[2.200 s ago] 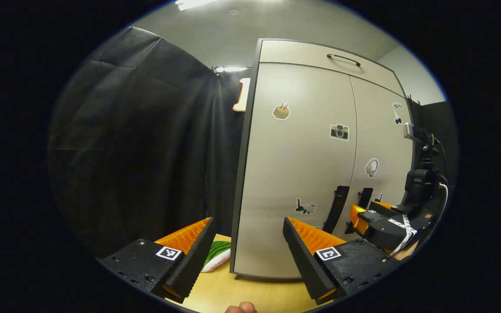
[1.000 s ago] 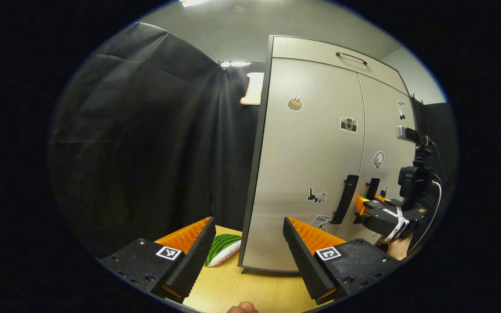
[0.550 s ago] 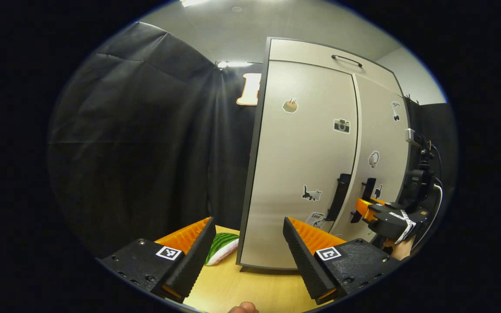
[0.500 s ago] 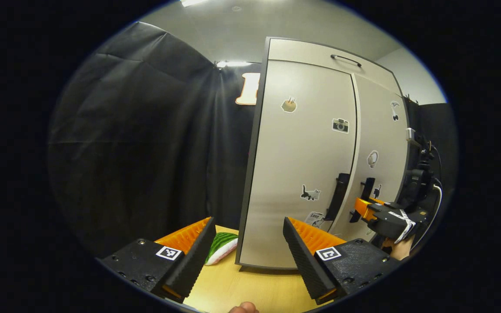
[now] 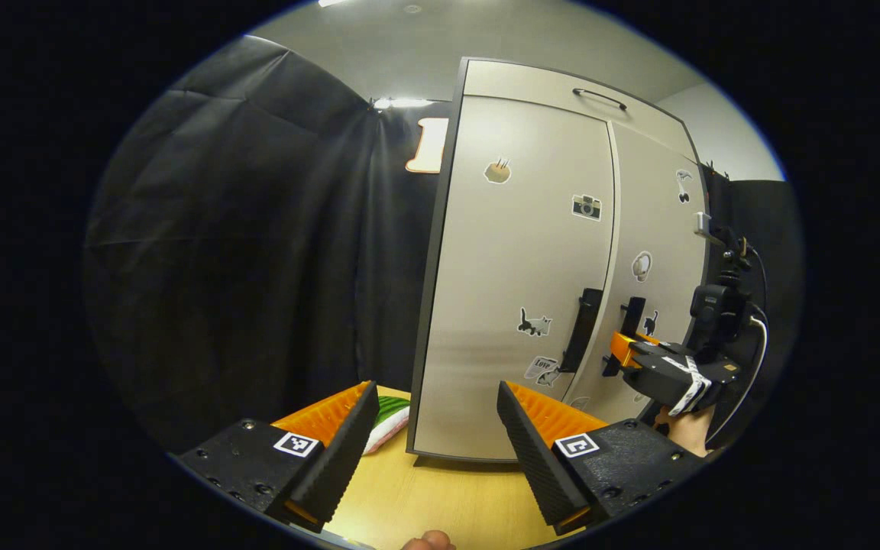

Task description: Open the right door of the double-door shoe cabinet with the right hand, and open the left door with the left hand.

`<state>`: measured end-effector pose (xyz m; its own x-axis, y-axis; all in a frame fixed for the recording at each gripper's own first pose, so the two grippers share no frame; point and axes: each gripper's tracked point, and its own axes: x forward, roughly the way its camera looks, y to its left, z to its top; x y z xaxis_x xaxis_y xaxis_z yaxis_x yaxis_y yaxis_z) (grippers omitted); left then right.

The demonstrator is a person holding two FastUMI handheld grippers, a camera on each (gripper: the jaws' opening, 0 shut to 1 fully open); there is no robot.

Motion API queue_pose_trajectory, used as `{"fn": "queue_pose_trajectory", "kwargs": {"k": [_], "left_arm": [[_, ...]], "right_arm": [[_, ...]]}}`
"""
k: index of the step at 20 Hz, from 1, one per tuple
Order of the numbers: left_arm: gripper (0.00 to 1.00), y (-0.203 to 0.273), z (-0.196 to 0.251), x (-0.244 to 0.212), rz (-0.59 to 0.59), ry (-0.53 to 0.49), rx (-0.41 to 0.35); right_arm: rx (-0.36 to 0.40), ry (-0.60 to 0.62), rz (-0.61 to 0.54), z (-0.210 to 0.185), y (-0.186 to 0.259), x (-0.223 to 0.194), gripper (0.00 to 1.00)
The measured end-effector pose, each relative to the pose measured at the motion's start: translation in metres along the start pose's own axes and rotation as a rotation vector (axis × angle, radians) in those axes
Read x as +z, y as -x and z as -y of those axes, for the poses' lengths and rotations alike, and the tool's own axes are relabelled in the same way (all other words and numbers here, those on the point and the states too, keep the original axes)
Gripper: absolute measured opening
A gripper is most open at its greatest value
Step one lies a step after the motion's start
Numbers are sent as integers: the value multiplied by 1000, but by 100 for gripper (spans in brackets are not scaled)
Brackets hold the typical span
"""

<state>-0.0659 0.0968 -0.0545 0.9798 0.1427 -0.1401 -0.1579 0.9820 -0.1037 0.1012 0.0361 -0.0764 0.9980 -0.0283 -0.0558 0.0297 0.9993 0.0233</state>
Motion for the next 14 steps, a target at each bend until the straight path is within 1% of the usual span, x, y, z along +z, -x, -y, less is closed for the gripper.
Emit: {"fn": "queue_pose_trajectory", "kwargs": {"k": [1,2,3,5,6,7,8,12,13,14], "left_arm": [[96,1,-4,1,0,-7,11],[96,2,-8,1,-1,-14,21],[97,2,-12,2,-1,-17,30],[96,4,-18,3,-5,-22,38],[93,5,-19,3,-7,-25,37],[96,4,-19,5,-5,-30,35],[94,4,-18,7,-2,-37,28],[94,1,-2,13,14,-76,-34],[96,1,4,14,17,-81,-57],[96,-1,11,13,19,-83,-83]], "right_arm": [[-12,-6,6,1,1,0,10],[-24,-14,12,2,2,0,8],[-33,-22,18,2,4,0,10],[-41,-26,34,5,8,0,10],[-49,-34,43,7,11,1,8],[-57,-42,53,7,14,1,10],[-64,-45,60,9,17,1,10],[-82,-72,72,15,24,1,10],[-88,-80,72,17,26,1,10],[-95,-78,76,18,28,2,10]]}}
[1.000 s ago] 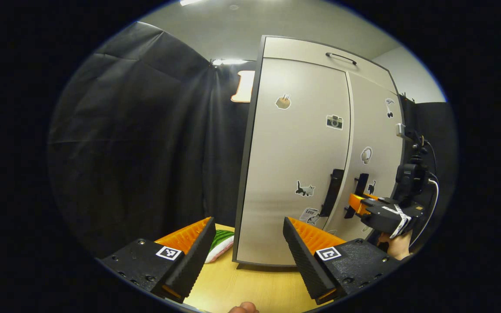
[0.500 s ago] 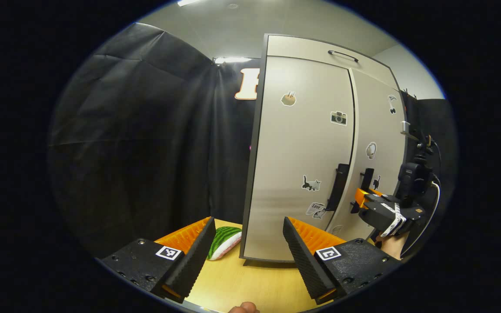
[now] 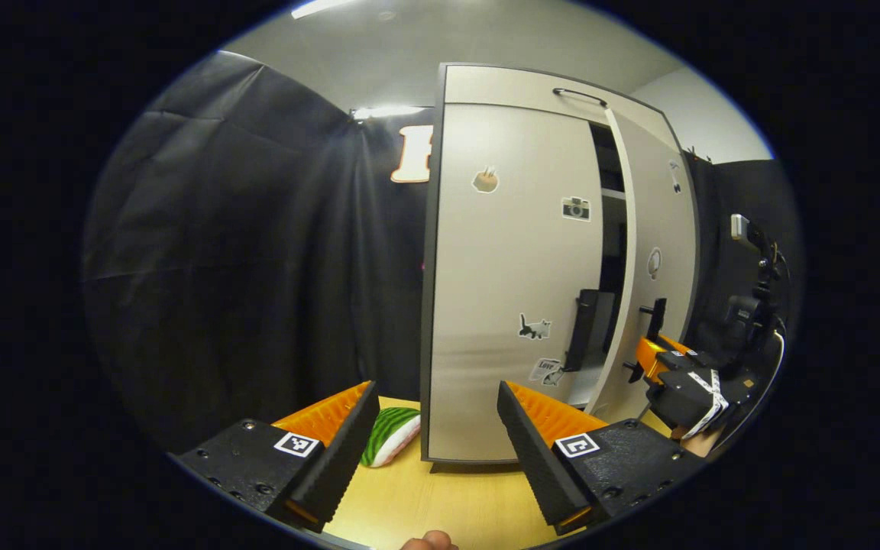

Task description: Open the right door of the double-door shoe cabinet with the right hand, and open the left door with the left hand.

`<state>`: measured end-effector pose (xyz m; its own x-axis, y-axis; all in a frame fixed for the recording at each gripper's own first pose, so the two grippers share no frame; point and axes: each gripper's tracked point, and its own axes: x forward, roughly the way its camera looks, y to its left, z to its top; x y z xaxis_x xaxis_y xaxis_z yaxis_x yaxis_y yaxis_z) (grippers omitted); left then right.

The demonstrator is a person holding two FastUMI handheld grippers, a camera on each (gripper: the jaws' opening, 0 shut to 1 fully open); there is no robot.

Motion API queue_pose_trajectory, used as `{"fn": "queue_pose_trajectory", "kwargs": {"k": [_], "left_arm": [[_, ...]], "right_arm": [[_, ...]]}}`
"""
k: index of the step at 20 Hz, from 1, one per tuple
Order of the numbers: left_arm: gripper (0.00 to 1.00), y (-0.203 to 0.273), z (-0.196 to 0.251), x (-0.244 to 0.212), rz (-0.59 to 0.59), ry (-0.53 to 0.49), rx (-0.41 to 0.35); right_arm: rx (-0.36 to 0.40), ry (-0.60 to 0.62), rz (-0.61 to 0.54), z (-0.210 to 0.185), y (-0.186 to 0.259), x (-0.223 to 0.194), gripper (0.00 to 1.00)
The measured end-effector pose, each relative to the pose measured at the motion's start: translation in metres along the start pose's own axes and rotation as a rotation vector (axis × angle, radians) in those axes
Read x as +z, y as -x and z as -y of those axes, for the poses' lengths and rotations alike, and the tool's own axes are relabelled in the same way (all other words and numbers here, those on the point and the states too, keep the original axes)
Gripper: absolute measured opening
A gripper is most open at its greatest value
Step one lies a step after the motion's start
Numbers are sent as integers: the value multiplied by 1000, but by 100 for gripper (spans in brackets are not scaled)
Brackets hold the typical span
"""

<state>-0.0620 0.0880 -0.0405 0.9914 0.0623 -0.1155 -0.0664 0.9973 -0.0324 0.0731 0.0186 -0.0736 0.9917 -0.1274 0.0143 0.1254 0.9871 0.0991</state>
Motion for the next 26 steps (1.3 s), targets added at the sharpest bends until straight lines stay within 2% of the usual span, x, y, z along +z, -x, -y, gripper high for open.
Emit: {"fn": "queue_pose_trajectory", "kwargs": {"k": [6,7,8,11,12,14,20,22,24,25,26], "left_arm": [[96,-8,26,0,0,33,-126],[94,-12,28,2,7,39,-138],[97,-16,30,4,4,39,-148],[96,-23,35,5,1,39,-160],[94,-23,37,6,-2,35,-168],[97,-23,39,11,12,26,-181],[97,-22,47,6,5,13,-203],[93,-24,52,5,4,19,-212],[96,-27,56,1,-9,15,-220],[93,-28,59,2,-7,13,-222],[94,-29,61,3,-5,11,-224]], "right_arm": [[-26,6,14,4,8,2,10],[-30,8,15,4,1,0,10],[-39,8,19,4,7,2,6],[-55,-13,20,6,10,1,6],[-60,-22,26,8,13,1,6],[-65,-28,31,9,14,2,5],[-79,-43,37,22,23,3,5],[-81,-43,38,26,26,3,5],[-82,-63,36,31,30,4,5],[-83,-67,35,34,33,3,5],[-86,-60,36,38,35,4,5]]}}
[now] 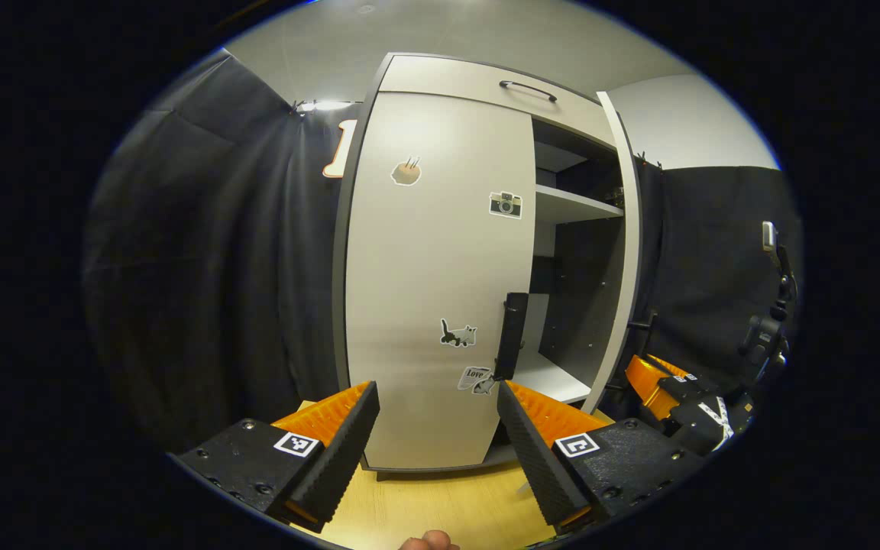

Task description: Open the right door of the double-door shoe cabinet with the right hand, and open the left door with the left hand.

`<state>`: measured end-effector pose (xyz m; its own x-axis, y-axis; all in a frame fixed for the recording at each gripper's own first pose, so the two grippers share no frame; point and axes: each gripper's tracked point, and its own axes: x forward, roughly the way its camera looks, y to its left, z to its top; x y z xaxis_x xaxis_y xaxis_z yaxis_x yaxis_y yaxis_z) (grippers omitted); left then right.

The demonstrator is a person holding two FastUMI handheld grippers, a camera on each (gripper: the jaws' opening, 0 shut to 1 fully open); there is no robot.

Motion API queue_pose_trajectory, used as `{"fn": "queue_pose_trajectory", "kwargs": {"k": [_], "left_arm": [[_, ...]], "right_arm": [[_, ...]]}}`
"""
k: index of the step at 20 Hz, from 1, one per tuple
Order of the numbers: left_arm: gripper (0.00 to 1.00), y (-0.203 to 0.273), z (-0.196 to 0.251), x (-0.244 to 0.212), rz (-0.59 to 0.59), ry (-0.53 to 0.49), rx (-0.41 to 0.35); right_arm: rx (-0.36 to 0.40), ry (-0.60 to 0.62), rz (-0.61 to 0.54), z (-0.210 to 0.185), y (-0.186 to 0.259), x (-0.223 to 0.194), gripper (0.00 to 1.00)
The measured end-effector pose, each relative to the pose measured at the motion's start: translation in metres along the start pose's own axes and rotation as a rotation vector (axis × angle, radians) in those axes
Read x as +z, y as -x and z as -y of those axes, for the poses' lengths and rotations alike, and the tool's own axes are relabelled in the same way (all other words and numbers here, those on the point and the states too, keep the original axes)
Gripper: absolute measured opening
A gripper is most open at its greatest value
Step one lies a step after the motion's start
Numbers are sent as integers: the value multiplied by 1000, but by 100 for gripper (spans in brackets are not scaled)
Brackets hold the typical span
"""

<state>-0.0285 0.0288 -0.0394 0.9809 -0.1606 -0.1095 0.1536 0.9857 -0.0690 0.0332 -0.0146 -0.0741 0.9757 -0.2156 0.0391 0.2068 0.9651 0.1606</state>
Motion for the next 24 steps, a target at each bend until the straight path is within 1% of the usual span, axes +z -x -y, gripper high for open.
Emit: {"fn": "queue_pose_trajectory", "kwargs": {"k": [1,2,3,5,7,8,9,10,11,12,13,14,15,16,19,20,21,22,23,24], "left_arm": [[97,-2,3,0,-3,-2,-3],[97,-5,6,-2,-6,-4,-8],[94,-7,10,-2,-6,-7,-12],[93,-13,16,-6,-12,-14,-14],[94,-21,26,-8,-12,-18,-21],[97,-24,30,-12,-22,-21,-20],[97,-26,34,-14,-30,-22,-14],[94,-30,39,-13,-26,-19,-15],[97,-32,45,-12,-26,-13,-18],[97,-33,50,-15,-28,-11,-21],[94,-35,55,-14,-28,-11,-21],[97,-36,60,-15,-28,-13,-20],[94,-37,65,-15,-26,-17,-20],[97,-39,69,-15,-23,-21,-18],[97,-45,77,-15,-17,-29,-7],[97,-47,79,-15,-17,-27,-4],[94,-47,81,-13,-14,-26,1],[97,-47,81,-11,-10,-24,9],[97,-48,81,-9,-2,-22,15],[94,-49,80,-7,2,-21,21]], "right_arm": [[-5,7,3,2,0,0,5],[-8,12,4,6,2,1,5],[-10,12,5,11,4,1,5],[-7,11,3,21,8,2,5],[11,14,-3,29,9,3,5],[22,10,-10,33,11,3,5],[33,0,-18,34,9,2,4],[43,-11,-20,37,10,3,5],[56,-11,-24,38,9,3,5],[63,-5,-27,41,11,3,4],[64,6,-28,45,10,3,4],[64,14,-28,50,11,4,4],[64,6,-32,54,12,4,4],[72,-12,-42,59,11,4,4],[139,-50,-79,64,12,3,3],[153,-47,-82,65,12,3,4],[156,-30,-83,66,11,3,4],[157,-8,-80,69,11,4,4],[159,10,-81,69,11,4,4],[160,14,-80,71,12,5,4]]}}
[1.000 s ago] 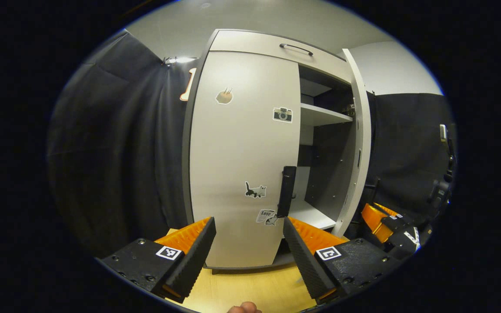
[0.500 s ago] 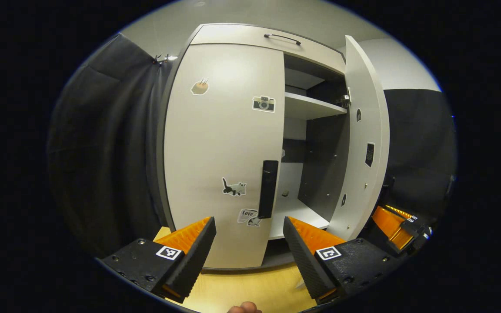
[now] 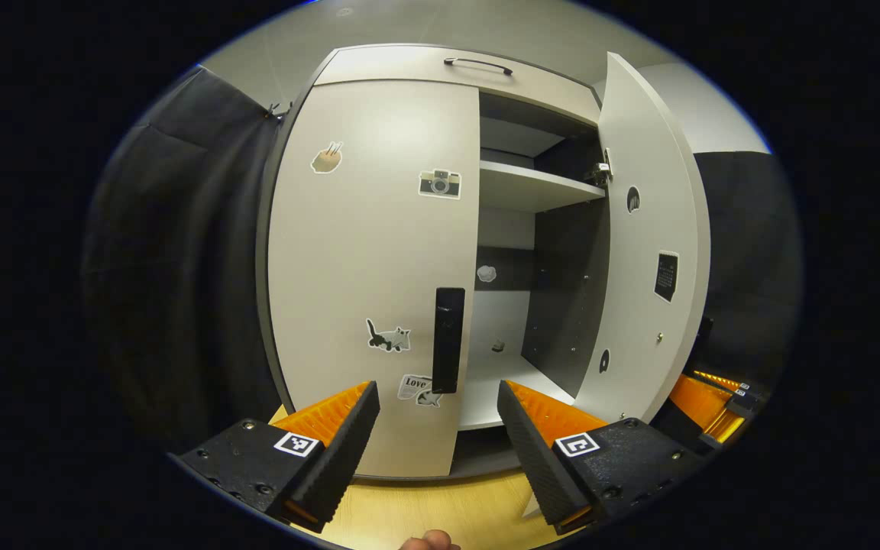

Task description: Open the right door of the double-door shoe cabinet with the right hand, and open the left door with the left hand.

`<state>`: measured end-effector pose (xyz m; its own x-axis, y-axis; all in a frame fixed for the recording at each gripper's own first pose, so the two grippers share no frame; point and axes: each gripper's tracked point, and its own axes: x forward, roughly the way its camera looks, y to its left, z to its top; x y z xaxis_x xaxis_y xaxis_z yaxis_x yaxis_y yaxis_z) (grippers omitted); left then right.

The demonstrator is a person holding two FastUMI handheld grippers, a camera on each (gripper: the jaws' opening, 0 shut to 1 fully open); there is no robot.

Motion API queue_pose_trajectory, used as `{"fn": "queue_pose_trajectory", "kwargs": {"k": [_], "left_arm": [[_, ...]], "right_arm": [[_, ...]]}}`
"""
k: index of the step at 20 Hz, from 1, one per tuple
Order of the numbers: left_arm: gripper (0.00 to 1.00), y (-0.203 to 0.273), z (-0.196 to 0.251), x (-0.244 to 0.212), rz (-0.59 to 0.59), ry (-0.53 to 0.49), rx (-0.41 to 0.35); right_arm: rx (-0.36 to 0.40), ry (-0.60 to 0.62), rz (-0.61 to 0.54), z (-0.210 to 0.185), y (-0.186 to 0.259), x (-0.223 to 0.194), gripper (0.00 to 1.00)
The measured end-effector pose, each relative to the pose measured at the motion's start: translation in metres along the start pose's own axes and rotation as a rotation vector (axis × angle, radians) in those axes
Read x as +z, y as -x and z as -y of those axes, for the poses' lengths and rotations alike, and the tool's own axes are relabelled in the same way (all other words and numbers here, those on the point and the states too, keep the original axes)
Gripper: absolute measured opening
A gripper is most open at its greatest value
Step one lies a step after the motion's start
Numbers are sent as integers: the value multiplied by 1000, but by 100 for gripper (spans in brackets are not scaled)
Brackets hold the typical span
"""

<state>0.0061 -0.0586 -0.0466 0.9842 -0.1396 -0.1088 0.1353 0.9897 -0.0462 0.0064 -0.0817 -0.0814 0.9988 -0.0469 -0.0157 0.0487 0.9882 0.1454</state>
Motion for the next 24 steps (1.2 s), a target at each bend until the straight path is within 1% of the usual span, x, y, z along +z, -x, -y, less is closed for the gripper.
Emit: {"fn": "queue_pose_trajectory", "kwargs": {"k": [1,4,7,8,9,10,11,12,14,16,17,18,19,21,23,24], "left_arm": [[97,-1,-2,1,2,-1,6],[97,-4,-5,2,11,-7,26],[97,-15,0,0,12,-5,28],[94,-19,3,0,12,-5,28],[97,-23,5,-1,12,-5,28],[97,-27,7,0,15,-7,29],[94,-31,8,1,19,-7,31],[97,-35,8,0,18,-9,33],[97,-44,6,0,17,-17,41],[97,-53,2,3,23,-28,55],[97,-58,-1,5,26,-35,62],[97,-64,-3,7,31,-44,66],[97,-69,-4,7,32,-53,66],[97,-81,-4,7,29,-63,67],[97,-93,-3,5,22,-69,64],[97,-98,-2,4,20,-71,67]], "right_arm": [[-1,4,0,3,-1,0,4],[-38,13,1,30,4,3,4],[-82,-22,14,65,-2,11,4],[-118,-25,14,84,-6,13,4],[-149,-22,23,103,-7,16,4],[-158,-20,29,118,-7,18,1],[-152,-26,24,124,-5,18,1],[-125,-45,20,128,-5,19,1],[-59,-115,8,122,-6,18,1],[-27,-135,-5,126,-5,17,3],[-39,-108,-4,131,-3,17,3],[-75,-68,6,143,0,20,6],[-101,-21,23,151,6,26,3],[-171,46,52,170,13,37,2],[-209,59,62,182,20,42,3],[-224,56,69,188,24,44,5]]}}
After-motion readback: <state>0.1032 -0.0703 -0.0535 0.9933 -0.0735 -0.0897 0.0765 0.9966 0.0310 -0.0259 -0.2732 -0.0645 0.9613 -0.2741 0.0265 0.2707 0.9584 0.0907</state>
